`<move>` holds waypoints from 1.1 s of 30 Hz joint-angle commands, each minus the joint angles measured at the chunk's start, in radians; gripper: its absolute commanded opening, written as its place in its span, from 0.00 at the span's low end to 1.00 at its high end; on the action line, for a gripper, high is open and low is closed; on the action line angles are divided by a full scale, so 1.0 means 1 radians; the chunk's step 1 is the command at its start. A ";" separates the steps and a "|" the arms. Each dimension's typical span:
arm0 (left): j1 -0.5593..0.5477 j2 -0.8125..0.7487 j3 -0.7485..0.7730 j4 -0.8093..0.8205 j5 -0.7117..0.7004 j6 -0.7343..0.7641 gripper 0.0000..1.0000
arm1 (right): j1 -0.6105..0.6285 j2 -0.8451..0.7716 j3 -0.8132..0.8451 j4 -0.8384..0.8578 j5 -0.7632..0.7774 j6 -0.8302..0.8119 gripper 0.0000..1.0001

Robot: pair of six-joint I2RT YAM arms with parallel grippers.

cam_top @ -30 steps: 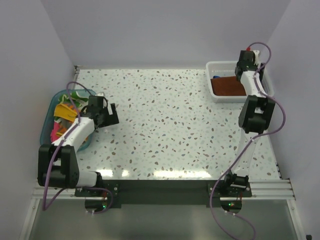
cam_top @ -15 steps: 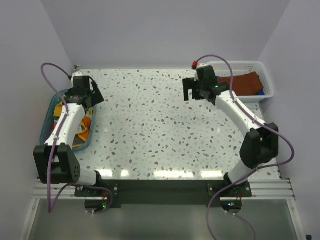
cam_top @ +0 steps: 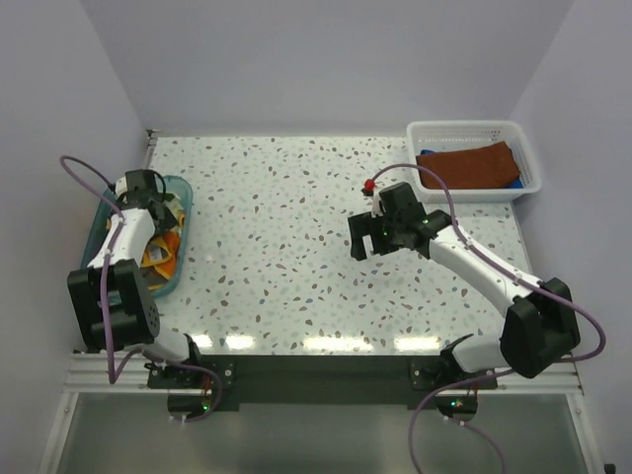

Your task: Fold and stack the towels

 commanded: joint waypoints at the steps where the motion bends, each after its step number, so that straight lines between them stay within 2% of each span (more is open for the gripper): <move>1: 0.003 0.013 -0.013 0.043 0.034 -0.020 0.73 | -0.002 -0.064 -0.023 0.034 -0.052 0.017 0.98; 2: 0.002 0.015 -0.016 0.045 0.038 -0.020 0.68 | -0.002 -0.070 -0.031 0.031 -0.052 0.018 0.98; 3: 0.003 0.015 -0.016 0.045 0.038 -0.017 0.59 | -0.001 -0.081 -0.033 0.028 -0.052 0.017 0.99; 4: 0.002 0.017 -0.015 0.040 0.038 -0.015 0.45 | -0.001 -0.086 -0.034 0.023 -0.052 0.014 0.98; 6: 0.003 0.001 -0.013 0.040 0.043 -0.012 0.27 | -0.001 -0.096 -0.036 0.008 -0.046 0.011 0.98; 7: 0.003 -0.008 -0.009 0.037 0.043 -0.014 0.10 | -0.001 -0.102 -0.036 0.000 -0.040 0.011 0.99; 9: 0.002 -0.022 0.007 0.025 0.051 -0.006 0.00 | -0.001 -0.110 -0.037 -0.004 -0.034 0.009 0.98; 12: -0.006 -0.058 0.060 -0.024 0.055 0.000 0.00 | -0.001 -0.125 -0.031 -0.020 -0.032 0.007 0.98; 15: -0.058 -0.101 0.154 -0.076 0.054 0.006 0.00 | -0.001 -0.141 -0.027 -0.024 -0.025 0.007 0.98; 18: -0.190 -0.105 0.301 -0.165 0.026 -0.017 0.00 | -0.001 -0.150 -0.010 -0.033 0.011 0.001 0.98; 19: -0.275 -0.099 0.338 -0.180 0.021 -0.026 0.00 | -0.001 -0.152 -0.004 -0.036 0.021 -0.002 0.98; 24: -0.486 -0.080 0.501 -0.230 0.073 -0.083 0.00 | -0.002 -0.196 0.045 -0.064 0.089 -0.006 0.98; 29: -0.760 -0.109 0.431 -0.176 0.087 -0.135 0.04 | -0.002 -0.260 0.056 -0.064 0.213 -0.019 0.98; 32: -0.932 -0.126 0.252 -0.100 0.087 -0.179 0.09 | -0.002 -0.285 0.059 -0.070 0.242 -0.020 0.99; 33: -1.019 -0.128 0.211 -0.063 0.080 -0.196 0.18 | -0.002 -0.288 0.059 -0.073 0.241 -0.022 0.98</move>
